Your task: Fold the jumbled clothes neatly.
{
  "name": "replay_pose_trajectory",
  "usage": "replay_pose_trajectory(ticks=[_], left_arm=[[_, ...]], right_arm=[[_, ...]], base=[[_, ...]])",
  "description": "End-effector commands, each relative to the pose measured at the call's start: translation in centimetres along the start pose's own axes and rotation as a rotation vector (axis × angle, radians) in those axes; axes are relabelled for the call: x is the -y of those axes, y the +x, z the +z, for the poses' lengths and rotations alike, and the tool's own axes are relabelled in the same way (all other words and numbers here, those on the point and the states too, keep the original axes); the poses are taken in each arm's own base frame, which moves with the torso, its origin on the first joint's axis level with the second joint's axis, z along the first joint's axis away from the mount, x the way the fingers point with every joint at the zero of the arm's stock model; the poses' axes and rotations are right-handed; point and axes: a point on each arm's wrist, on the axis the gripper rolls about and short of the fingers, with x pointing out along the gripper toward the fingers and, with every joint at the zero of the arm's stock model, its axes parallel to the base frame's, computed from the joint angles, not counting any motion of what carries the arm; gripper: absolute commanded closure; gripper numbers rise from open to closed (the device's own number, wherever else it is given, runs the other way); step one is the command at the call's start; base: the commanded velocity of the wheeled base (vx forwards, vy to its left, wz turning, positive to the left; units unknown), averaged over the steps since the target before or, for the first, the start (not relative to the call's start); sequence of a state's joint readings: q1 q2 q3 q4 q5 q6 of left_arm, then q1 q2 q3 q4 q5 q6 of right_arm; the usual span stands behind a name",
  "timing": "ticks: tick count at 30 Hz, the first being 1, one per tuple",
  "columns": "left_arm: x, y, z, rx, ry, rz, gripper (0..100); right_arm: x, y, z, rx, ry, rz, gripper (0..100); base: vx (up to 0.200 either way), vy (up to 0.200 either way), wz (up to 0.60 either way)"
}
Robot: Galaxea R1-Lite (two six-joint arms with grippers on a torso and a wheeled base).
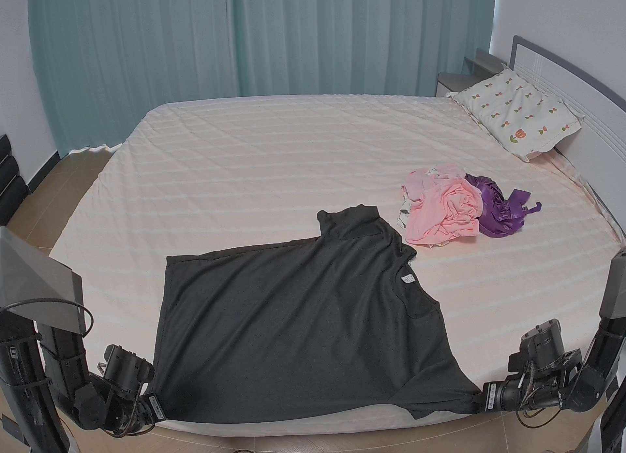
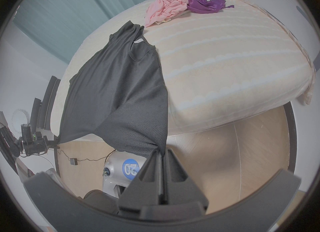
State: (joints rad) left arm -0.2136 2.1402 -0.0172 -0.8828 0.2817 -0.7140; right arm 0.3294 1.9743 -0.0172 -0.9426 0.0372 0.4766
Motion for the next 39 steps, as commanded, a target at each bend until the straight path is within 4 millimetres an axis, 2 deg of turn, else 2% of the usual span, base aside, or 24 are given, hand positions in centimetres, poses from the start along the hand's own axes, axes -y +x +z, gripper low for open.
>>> replay_pose_trajectory(ticks=[1, 8, 12, 13, 15, 17, 20, 27, 34, 39], left_arm=[[0.0, -1.2, -0.1, 0.019, 0.008, -0.036, 100], [0.7, -4.5, 2.2, 0.210, -0.065, -0.208, 100], [1.5, -5.4, 3.8, 0.288, -0.105, -0.268, 100], [1.9, -5.9, 4.7, 0.327, -0.129, -0.295, 100], [1.9, -6.0, 4.9, 0.333, -0.132, -0.299, 100], [2.3, -6.4, 6.3, 0.384, -0.169, -0.324, 100], [2.3, -6.3, 7.1, 0.404, -0.196, -0.321, 100], [2.1, -5.9, 7.0, 0.387, -0.203, -0.300, 100], [3.1, -4.2, 7.8, 0.362, -0.196, -0.279, 100], [3.4, -3.1, 9.1, 0.370, -0.227, -0.262, 100]], right_arm=[[-0.1, -1.1, 0.1, 0.041, -0.004, 0.035, 100], [-1.4, -3.7, 1.9, 0.209, -0.011, 0.235, 100], [-1.8, -3.9, 3.4, 0.293, -0.009, 0.281, 100], [-2.1, -3.8, 4.1, 0.325, -0.010, 0.295, 100], [-2.1, -3.8, 4.2, 0.328, -0.011, 0.296, 100], [-2.6, -3.7, 5.1, 0.356, -0.016, 0.319, 100], [-2.9, -3.6, 6.4, 0.393, -0.012, 0.338, 100], [-3.1, -3.1, 7.1, 0.404, -0.010, 0.338, 100], [-3.5, -2.9, 8.1, 0.424, -0.016, 0.360, 100], [-4.0, -1.8, 9.3, 0.431, -0.017, 0.364, 100]], base=[[0.000, 0.000, 0.00], [0.000, 0.000, 0.00], [0.000, 0.000, 0.00], [0.000, 0.000, 0.00], [0.000, 0.000, 0.00], [0.000, 0.000, 0.00], [0.000, 0.000, 0.00], [0.000, 0.000, 0.00], [0.000, 0.000, 0.00], [0.000, 0.000, 0.00]])
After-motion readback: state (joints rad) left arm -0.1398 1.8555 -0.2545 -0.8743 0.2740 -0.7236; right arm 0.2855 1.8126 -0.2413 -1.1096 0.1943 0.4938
